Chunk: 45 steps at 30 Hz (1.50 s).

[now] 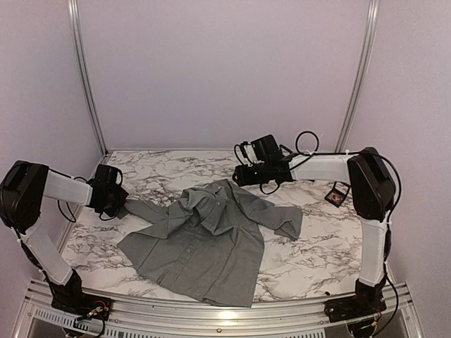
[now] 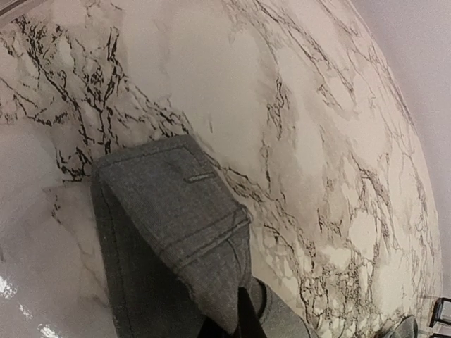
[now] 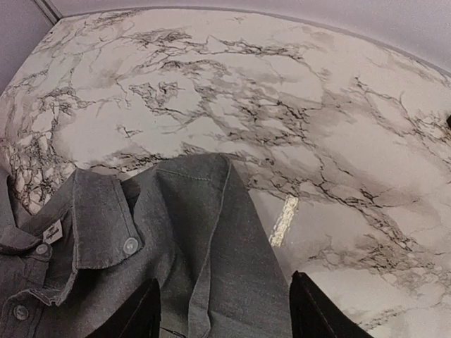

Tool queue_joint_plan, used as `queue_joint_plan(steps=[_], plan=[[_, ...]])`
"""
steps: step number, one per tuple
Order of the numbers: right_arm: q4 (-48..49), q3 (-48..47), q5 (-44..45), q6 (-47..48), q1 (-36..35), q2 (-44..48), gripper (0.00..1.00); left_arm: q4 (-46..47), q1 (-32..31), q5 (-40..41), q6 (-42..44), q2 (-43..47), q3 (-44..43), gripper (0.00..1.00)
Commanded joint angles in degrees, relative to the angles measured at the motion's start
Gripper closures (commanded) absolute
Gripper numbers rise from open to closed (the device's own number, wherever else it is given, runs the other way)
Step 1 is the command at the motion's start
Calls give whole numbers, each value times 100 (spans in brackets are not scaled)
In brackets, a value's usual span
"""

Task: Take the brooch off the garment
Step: Flatten out the crumpled clothing at the center of the board.

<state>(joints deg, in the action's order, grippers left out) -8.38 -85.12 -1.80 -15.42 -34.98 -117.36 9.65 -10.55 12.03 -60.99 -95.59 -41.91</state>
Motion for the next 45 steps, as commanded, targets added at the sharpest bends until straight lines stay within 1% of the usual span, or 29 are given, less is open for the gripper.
queue_joint_plan(steps=[1, 11, 15, 16, 18, 20, 24, 27, 28, 30, 34, 38, 42, 44, 45], plan=[[-485, -627, 623, 295, -173, -420, 40, -217, 257, 149, 379, 175, -400, 100], [-642, -1136, 704, 318, -184, -999, 40, -854, 629, 532, 1000, 506, -1125, 100], [-693, -1297, 655, 323, -193, -1231, 40, -910, 805, 589, 1127, 584, -1196, 100], [-743, -1432, 637, 343, -193, -1386, 40, -912, 965, 564, 1189, 647, -1213, 100], [-775, -1512, 589, 343, -188, -1484, 41, -890, 1023, 557, 1254, 713, -1214, 100], [-785, -1563, 570, 339, -199, -1536, 41, -886, 1210, 560, 1340, 742, -1250, 100], [-877, -1757, 617, 340, -196, -1681, 44, -882, 1291, 496, 1495, 708, -1396, 100], [-1023, -1841, 923, 287, -202, -1762, 51, -903, 1319, 431, 1578, 577, -1621, 100], [-1057, -1816, 1041, 270, -200, -1753, 56, -903, 1326, 413, 1615, 522, -1706, 100], [-1082, -1678, 1270, 201, -202, -1648, 69, -937, 1347, 344, 1687, 375, -1973, 100], [-894, -1114, 1724, 43, -157, -1123, 100, -1040, 1385, 235, 1868, -36, -2632, 100], [-662, -487, 2074, -163, 71, -546, 100, -1247, 1431, 54, 2061, -659, -3480, 100], [-450, 128, 2035, -305, 377, -57, 100, -1591, 1448, -99, 2317, -1367, -4703, 100], [-484, 206, 1994, -327, 478, 9, 100, -1747, 1445, -156, 2406, -1771, -5316, 100], [-537, 195, 1973, -339, 512, 0, 100, -1850, 1445, -176, 2457, -1977, -5763, 100]])
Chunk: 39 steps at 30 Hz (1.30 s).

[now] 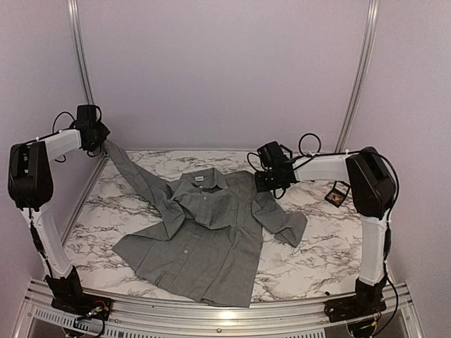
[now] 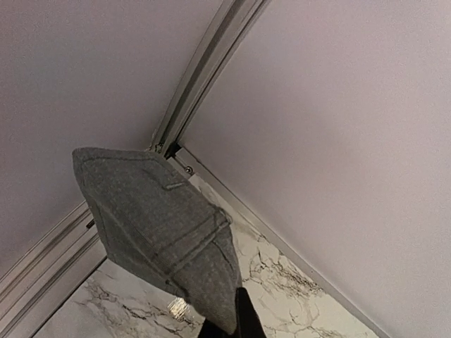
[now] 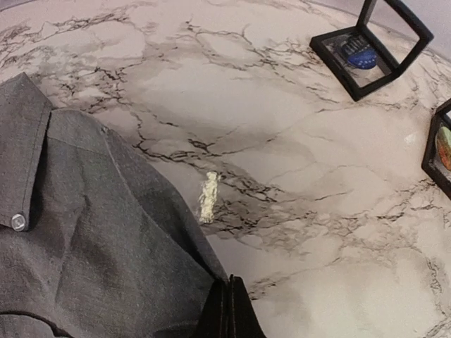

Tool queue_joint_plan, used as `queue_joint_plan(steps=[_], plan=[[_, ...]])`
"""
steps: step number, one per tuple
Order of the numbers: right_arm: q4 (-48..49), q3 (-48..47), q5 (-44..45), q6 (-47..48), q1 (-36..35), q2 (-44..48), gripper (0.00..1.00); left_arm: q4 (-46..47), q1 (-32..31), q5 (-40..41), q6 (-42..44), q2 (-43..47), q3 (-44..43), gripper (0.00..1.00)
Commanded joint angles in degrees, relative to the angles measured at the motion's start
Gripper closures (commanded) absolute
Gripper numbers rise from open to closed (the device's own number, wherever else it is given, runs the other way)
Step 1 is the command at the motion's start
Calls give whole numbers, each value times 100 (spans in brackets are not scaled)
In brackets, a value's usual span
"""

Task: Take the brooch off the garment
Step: Flatten out the crumpled clothing at the center of the board.

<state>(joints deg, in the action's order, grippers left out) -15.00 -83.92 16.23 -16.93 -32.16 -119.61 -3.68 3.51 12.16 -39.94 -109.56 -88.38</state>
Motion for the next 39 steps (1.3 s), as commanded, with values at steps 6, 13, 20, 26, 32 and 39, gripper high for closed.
queue_joint_plan(steps=[6, 13, 20, 26, 32, 39], plan=[[-19, 153, 125, -238, 252, 245, 100, -1326, 40, -427, 596, -1740, -3015, 100], [-40, 287, -127, -315, 254, 279, 100, -1981, 45, -719, 874, -2608, -4273, 100], [-138, 510, -4, -382, 408, 456, 100, -2015, 172, -866, 840, -2813, -4522, 100], [-78, 722, 34, -447, 607, 622, 100, -1987, 181, -977, 798, -2973, -4635, 100], [-170, 605, 116, -477, 836, 532, 100, -2004, 219, -1070, 755, -3032, -4640, 100], [-132, 467, -174, -385, 894, 500, 98, -1982, 222, -1512, 718, -2853, -4247, 73]])
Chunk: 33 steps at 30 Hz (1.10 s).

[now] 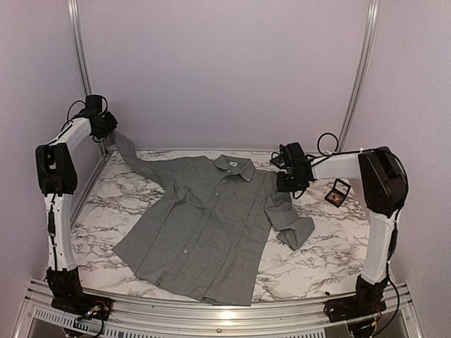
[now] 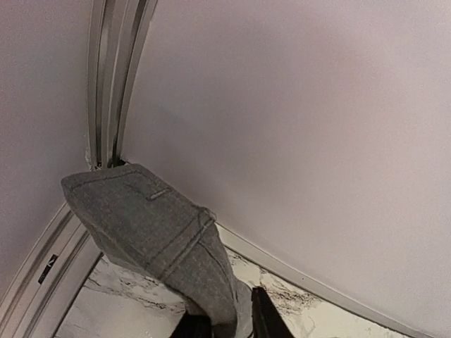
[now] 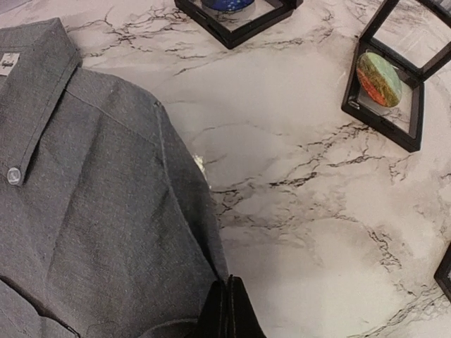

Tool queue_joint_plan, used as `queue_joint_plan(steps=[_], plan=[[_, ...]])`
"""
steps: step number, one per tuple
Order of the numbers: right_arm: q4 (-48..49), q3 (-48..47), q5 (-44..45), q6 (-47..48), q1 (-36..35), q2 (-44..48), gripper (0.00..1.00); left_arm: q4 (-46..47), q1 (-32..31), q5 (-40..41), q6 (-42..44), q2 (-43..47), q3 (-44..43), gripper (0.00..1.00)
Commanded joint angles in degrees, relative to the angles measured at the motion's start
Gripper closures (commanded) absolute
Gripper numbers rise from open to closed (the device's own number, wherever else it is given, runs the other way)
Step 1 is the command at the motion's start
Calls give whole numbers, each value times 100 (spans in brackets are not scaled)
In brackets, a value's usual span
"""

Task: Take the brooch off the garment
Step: Flatten out the crumpled clothing at the center of the board.

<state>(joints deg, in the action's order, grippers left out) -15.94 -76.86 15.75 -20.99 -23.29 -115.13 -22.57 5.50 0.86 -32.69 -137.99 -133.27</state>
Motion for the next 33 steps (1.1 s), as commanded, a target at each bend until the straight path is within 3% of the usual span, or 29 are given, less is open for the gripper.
queue_joint_plan(steps=[1, 4, 11, 13, 19, 25, 33], plan=[[-36, -256, -132, 43, -37, 52, 95, -16, 15, -441, -5, 96, 429, 67], [-70, -286, -124, 69, -142, 73, 84, 152, -37, -535, 117, 428, 913, 44], [-168, -270, 91, 165, -441, 341, 55, 639, -102, -745, 209, 1343, 2118, 16], [-276, -310, 199, 204, -556, 411, 44, 724, -140, -702, 267, 1685, 2517, 2], [-367, -96, 283, 164, -850, 822, 34, 1142, -268, -580, 222, 2867, 4110, 1], [-512, 273, 306, 100, -1309, 1372, 33, 1924, -495, -612, -160, 4378, 6346, 1], [-528, 1004, 310, 6, -2399, 2075, 34, 2082, -1696, -180, -444, 6143, 8602, 2]])
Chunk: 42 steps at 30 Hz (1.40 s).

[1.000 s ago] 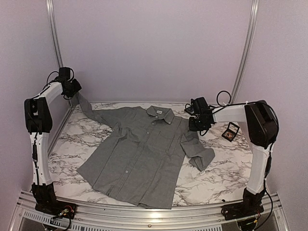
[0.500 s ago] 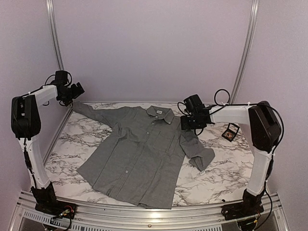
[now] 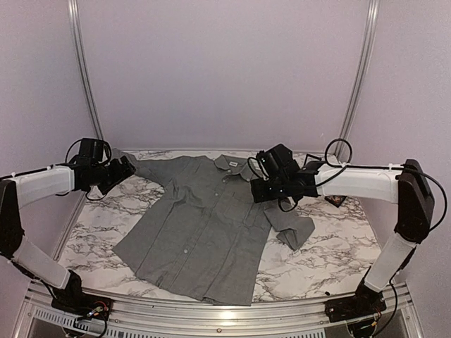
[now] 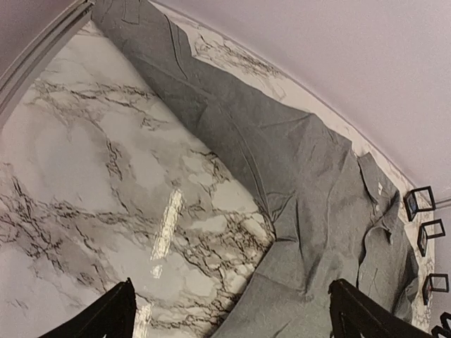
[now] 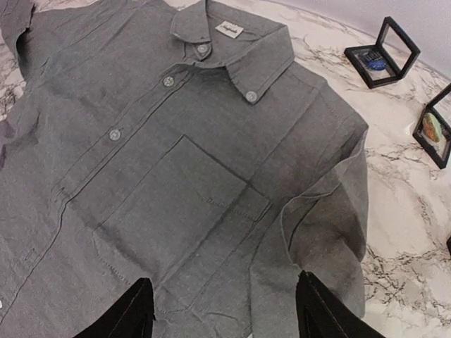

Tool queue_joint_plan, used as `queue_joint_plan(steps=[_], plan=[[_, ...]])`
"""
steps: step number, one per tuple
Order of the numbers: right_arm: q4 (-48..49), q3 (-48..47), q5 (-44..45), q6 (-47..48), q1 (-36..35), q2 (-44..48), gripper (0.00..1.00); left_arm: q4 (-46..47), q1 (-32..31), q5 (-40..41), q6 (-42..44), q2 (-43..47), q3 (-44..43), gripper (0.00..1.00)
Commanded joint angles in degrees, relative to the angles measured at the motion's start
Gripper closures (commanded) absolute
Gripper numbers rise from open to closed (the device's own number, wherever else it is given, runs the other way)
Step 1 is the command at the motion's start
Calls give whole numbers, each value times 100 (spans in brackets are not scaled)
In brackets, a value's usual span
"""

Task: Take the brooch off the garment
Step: Flatten out the crumpled clothing at the center of the board.

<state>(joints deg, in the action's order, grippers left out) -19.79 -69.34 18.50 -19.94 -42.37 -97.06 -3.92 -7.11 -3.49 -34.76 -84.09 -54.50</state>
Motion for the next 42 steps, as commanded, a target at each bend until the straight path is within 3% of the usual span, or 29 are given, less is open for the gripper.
queue_joint_plan(steps=[1, 6, 10, 19, 28, 42], plan=[[-133, 333, 38, -100, -687, 307, 34, 236, -558, 294, -318, 952, 953, 2], [-14, 765, -16, -150, -1718, 373, 35, 331, -1232, 305, -902, 1795, 2018, 2], [124, 966, -45, -177, -2373, 247, 36, 514, -2109, 678, -1350, 1925, 2383, 1], [429, 1246, -281, -392, -2974, -248, 37, 1419, -3082, 1042, -2045, 1148, 2765, 1], [661, 1419, -338, -572, -2972, -659, 37, 1896, -3261, 1432, -2995, 1184, 3700, 1], [527, 1764, -618, -1012, -3333, -734, 37, 508, -3309, 2070, -4040, 2523, 4412, 1]])
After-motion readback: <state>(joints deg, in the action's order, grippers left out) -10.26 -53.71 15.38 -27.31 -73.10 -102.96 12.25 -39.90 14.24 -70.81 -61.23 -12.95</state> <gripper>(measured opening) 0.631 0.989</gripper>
